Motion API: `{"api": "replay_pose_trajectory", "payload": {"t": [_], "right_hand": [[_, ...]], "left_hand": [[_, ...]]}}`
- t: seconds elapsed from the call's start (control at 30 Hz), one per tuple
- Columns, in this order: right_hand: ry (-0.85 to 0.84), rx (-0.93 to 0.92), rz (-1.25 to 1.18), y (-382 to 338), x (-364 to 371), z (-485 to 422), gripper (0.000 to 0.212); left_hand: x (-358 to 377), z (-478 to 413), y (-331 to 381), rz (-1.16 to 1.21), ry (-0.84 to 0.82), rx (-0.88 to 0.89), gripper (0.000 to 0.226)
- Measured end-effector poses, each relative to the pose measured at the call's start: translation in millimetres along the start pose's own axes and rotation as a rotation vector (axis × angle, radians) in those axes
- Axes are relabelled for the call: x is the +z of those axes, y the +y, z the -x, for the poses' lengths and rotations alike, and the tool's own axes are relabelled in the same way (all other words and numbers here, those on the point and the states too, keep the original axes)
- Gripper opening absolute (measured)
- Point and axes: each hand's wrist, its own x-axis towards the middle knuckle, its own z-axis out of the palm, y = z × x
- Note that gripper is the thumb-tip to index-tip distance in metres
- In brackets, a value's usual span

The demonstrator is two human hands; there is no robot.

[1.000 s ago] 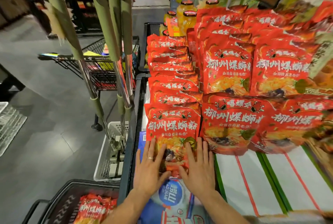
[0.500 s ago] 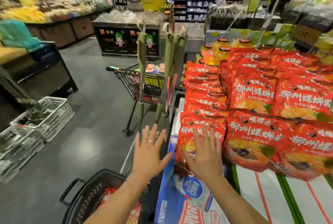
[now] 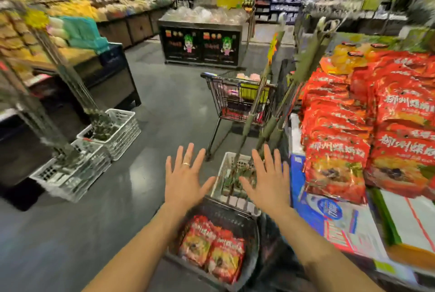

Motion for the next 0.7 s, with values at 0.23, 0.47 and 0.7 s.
{"api": "replay_pose_trajectory", "payload": {"t": [0.23, 0.47, 0.7], "right_hand": [[-0.111, 0.076, -0.036, -48.3, 44.1, 40.2, 0.085], [-0.257, 0.206, -0.037, -34.1, 116.4, 49.1, 0.094], [-0.45, 0.313, -0.072, -11.9, 231.3, 46.5, 0.097]], "left_hand": [[25.8, 31.4, -57.0, 0.0, -0.172, -0.016, 0.087], [101.9, 27.2, -68.0, 0.005, -0.373, 0.011, 0.093], [213.4, 4.7, -86.2, 0.047, -0.582, -0.042, 0.086]]}}
